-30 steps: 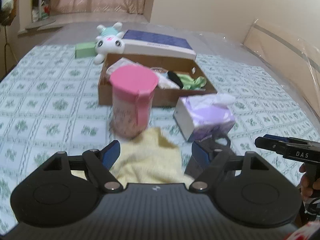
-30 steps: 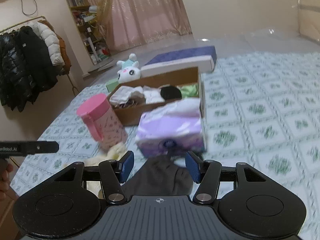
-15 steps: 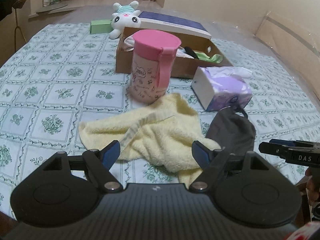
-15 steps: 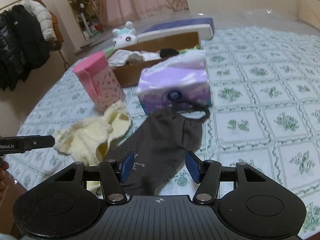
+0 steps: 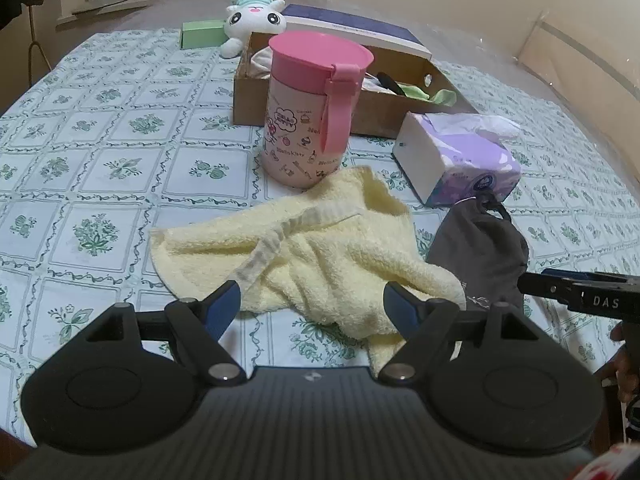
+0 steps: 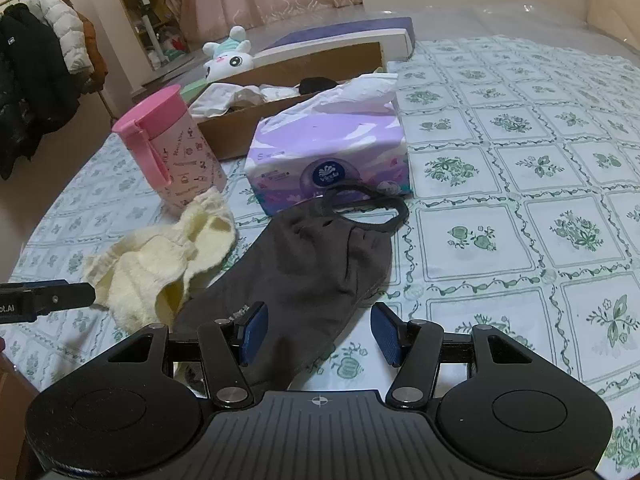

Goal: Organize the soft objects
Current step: 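Move both open grippers back over the grey mask and yellow towel, then grasp the dark grey face mask with the right gripper and lift it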

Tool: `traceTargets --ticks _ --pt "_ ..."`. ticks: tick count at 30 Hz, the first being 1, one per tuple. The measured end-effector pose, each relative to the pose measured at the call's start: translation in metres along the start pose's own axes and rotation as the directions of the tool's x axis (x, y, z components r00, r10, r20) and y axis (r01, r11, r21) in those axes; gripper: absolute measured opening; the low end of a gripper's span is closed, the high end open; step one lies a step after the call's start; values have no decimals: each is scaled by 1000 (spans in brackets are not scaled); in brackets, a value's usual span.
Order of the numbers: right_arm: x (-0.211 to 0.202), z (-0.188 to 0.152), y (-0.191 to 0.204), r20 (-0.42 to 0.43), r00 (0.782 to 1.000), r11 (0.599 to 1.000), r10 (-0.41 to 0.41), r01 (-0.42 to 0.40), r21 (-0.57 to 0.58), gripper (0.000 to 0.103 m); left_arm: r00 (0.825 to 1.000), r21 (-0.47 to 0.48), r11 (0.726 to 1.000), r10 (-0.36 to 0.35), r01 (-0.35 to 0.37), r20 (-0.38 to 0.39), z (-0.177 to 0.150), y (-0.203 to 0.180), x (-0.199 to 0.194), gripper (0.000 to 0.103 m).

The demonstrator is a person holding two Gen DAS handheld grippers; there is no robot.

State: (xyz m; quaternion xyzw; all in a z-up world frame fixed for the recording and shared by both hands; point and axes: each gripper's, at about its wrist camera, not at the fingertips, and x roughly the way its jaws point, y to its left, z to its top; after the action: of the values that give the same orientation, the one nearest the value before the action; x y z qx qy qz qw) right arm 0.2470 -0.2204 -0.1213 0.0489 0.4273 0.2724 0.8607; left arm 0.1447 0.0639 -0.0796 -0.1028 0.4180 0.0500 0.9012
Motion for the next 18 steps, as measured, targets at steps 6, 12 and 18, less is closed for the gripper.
traceTargets --ticks 6,12,18 --pt "10 4 -3 -7 1000 1000 -13 13 -4 57 1000 -9 1000 12 -12 -16 1 4 10 77" --pt "25 12 -7 12 998 998 -65 65 -4 57 999 -18 999 33 -33 -21 4 10 15 77" --pt "41 12 -3 53 996 997 -70 71 -29 50 999 -26 999 43 -44 -22 4 18 16 77"
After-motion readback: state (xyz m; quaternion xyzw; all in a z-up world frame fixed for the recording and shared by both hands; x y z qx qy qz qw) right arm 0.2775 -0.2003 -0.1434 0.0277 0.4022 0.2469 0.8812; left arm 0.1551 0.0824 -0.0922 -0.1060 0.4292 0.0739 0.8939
